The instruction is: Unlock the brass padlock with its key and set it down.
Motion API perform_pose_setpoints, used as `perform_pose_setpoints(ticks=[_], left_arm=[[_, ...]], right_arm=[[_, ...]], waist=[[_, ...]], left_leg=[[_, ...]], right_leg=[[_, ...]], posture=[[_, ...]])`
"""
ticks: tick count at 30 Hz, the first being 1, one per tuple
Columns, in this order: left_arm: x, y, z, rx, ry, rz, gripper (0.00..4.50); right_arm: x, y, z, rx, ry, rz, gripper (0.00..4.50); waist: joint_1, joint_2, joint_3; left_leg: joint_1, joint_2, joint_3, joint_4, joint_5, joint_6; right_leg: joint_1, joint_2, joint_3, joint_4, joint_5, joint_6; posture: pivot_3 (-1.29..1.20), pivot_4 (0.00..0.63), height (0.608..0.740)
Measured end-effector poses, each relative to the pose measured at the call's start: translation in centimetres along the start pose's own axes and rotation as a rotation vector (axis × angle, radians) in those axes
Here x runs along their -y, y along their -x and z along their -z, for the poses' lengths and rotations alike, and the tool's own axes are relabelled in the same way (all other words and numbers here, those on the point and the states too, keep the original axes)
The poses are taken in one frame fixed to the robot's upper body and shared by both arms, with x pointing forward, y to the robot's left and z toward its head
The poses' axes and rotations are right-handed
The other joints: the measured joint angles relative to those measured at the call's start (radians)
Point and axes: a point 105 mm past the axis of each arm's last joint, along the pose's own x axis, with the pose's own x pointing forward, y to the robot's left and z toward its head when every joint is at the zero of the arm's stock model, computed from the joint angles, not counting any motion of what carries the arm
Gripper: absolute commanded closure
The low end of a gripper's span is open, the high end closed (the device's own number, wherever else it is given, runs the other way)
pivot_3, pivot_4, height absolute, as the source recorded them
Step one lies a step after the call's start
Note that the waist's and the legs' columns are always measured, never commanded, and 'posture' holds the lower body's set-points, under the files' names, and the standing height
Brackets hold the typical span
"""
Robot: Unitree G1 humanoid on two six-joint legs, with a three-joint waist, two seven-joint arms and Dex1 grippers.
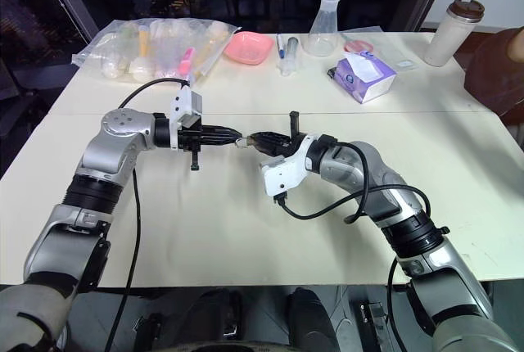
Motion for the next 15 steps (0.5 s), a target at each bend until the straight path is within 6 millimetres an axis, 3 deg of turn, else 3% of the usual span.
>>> perform_pose_setpoints(ticks=[9,15], left_arm=[[-0.5,0.4,-2.5,0.101,0.011,-0.037,4.45],[0.5,0.6,-3.3,0.099,0.009,0.023,4.45]], right_arm=[[0.0,0.0,0.0,0.002,0.000,0.001,4.50],[0.0,0.0,0.0,0.001,-0.001,0.001,4.50]], waist=[[0.000,0.000,0.000],[-0.001,0.000,0.000]], left_leg=[[0.000,0.000,0.000,0.000,0.000,0.000],[0.000,0.000,0.000,0.000,0.000,0.000]], right_leg=[[0.000,0.000,0.000,0.000,0.000,0.000],[0.000,0.000,0.000,0.000,0.000,0.000]], posture=[[0.00,0.150,0.715],[0.00,0.150,0.715]])
